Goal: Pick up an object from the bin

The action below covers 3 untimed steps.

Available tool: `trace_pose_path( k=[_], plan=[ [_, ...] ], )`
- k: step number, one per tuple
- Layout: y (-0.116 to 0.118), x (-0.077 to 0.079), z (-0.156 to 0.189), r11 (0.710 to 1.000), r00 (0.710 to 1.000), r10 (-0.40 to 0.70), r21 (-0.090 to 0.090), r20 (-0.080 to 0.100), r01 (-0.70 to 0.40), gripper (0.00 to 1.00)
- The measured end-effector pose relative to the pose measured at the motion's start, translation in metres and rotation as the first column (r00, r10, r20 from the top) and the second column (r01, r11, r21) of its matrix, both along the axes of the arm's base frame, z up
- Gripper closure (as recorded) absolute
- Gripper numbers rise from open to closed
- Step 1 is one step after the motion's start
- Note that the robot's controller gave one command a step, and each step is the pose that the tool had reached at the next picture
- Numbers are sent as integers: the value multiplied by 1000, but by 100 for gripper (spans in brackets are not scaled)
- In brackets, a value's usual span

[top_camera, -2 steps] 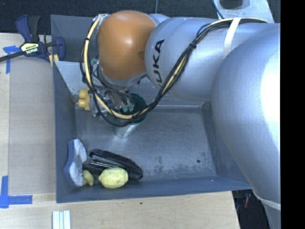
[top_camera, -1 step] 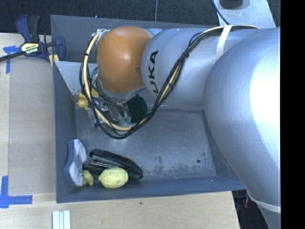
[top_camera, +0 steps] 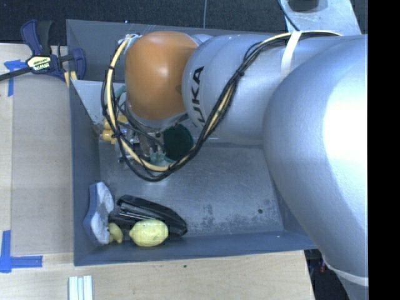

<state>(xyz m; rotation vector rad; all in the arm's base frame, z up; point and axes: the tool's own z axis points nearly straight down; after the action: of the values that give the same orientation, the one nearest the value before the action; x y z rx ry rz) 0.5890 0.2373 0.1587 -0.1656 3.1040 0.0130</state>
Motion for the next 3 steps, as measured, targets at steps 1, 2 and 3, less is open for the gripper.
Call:
trace_pose_path(
  k=[1,2,3],
  plan=[
    [-4,-3,-10,972,972,236,-8,1,-236,100],
    [6,11,-4,992,992,124,-2,6,-124,100],
    [-21,20,-68,964,964,265,-9,8,-265,100]
  ],
)
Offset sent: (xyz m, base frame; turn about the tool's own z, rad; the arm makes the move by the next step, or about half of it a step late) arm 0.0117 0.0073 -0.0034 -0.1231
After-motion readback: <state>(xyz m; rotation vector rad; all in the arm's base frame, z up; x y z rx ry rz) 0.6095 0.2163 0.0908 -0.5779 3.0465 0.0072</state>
